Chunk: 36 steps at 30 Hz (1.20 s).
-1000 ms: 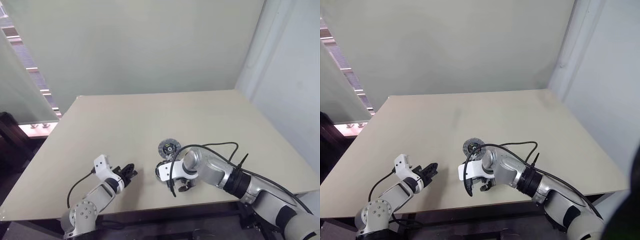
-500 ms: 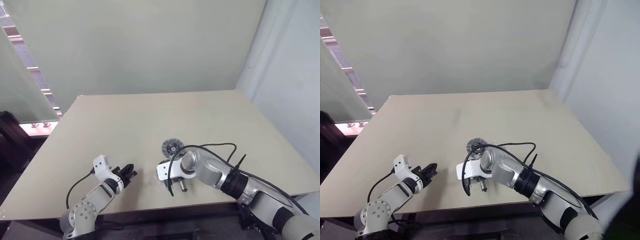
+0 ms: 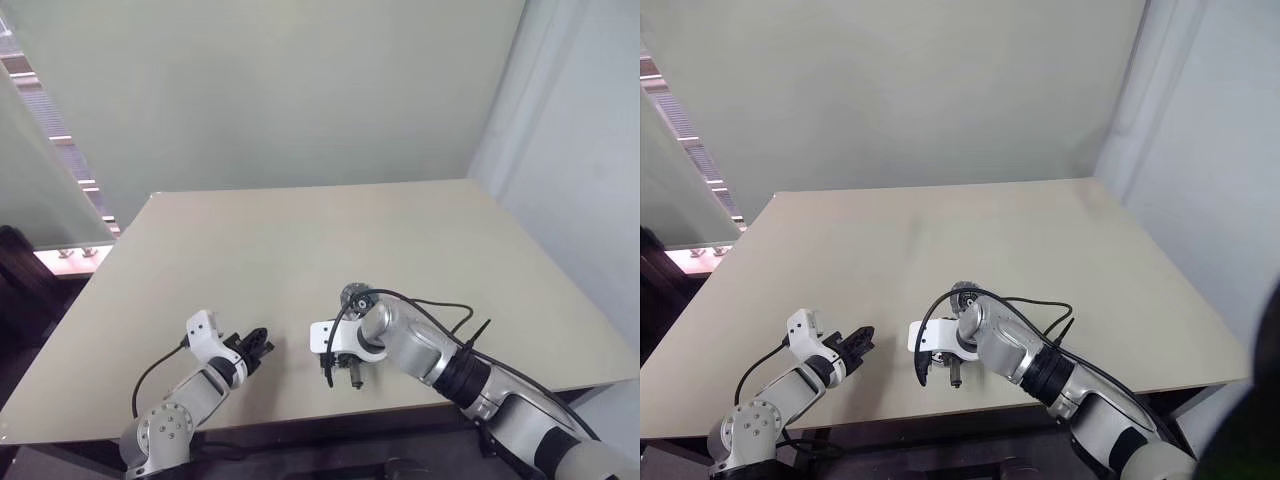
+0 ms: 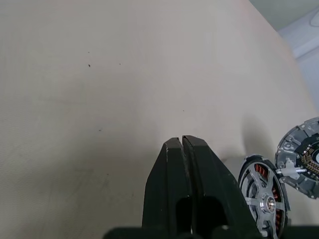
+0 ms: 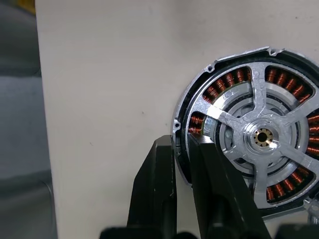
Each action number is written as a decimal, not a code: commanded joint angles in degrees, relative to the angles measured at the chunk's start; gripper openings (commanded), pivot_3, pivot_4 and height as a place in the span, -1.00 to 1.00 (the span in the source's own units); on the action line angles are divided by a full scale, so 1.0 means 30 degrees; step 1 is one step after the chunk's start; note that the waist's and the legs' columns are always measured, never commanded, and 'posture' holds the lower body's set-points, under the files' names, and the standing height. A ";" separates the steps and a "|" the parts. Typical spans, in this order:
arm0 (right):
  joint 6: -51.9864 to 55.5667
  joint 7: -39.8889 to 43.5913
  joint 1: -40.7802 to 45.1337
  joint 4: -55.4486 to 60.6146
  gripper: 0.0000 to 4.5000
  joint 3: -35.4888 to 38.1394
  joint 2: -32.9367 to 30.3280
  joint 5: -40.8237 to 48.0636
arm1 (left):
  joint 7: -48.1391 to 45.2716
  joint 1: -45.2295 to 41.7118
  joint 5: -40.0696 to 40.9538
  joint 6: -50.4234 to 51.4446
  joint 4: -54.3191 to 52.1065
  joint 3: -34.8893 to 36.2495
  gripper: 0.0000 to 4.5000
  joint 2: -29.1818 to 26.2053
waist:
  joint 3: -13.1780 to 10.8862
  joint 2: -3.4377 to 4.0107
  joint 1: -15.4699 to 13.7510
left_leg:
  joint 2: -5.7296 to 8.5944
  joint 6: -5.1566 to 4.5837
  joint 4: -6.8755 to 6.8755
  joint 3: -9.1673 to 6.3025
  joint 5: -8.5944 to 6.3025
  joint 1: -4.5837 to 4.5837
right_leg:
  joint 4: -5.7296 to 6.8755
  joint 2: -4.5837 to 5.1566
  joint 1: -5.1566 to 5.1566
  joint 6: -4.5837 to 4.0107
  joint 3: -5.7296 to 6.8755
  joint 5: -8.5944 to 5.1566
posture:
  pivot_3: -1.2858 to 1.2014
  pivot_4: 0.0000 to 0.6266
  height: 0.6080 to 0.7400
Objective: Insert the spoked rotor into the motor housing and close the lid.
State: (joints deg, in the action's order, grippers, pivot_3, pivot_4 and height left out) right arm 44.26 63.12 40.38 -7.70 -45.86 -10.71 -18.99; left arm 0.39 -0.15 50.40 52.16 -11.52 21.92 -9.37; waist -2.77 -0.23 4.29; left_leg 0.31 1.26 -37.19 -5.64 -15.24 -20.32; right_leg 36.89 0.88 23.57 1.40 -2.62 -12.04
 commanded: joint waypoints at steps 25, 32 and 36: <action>0.8404 -1.1096 -0.2107 0.2986 -0.67 0.3509 0.5980 0.3594 | -0.0164 -0.0092 -0.0002 -0.0942 -0.0417 0.0574 -1.00 -0.0004 | -0.0003 0.0002 -0.0127 | 0.0022 0.0014 -0.0010 -0.0003 0.0009 -0.0104 | -0.0005 0.0022 0.0075 -0.0006 0.0002 -0.0001 | 0.03 -1.00 1.00; 0.8231 -1.0442 -0.0981 0.4642 0.40 0.3233 0.5040 0.4824 | -0.0325 0.0077 0.0124 -0.0960 -0.0440 0.0914 -1.00 -0.0280 | -0.0003 0.0003 -0.0069 | 0.0014 0.0013 0.0003 -0.0005 0.0009 -0.0105 | -0.0003 0.0015 0.0086 -0.0006 0.0007 0.0000 | 0.03 -1.00 1.00; 0.7748 -1.0100 -0.0321 0.6198 0.99 0.3228 0.4275 0.5475 | -0.0488 0.0141 0.0166 -0.0941 -0.0448 0.1060 -1.00 -0.0539 | -0.0003 0.0002 -0.0072 | 0.0013 0.0012 0.0011 -0.0010 0.0009 -0.0104 | -0.0006 0.0015 0.0086 -0.0005 0.0015 0.0000 | 0.03 -1.00 1.00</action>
State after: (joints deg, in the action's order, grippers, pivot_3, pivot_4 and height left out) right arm 69.13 32.43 37.75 7.13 -36.18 2.30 -3.46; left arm -0.23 0.59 50.37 50.18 -11.38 24.09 -10.20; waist -2.78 -0.23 4.07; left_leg 0.35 1.30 -37.15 -5.67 -15.22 -20.63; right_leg 36.87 0.92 23.83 1.38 -2.57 -12.04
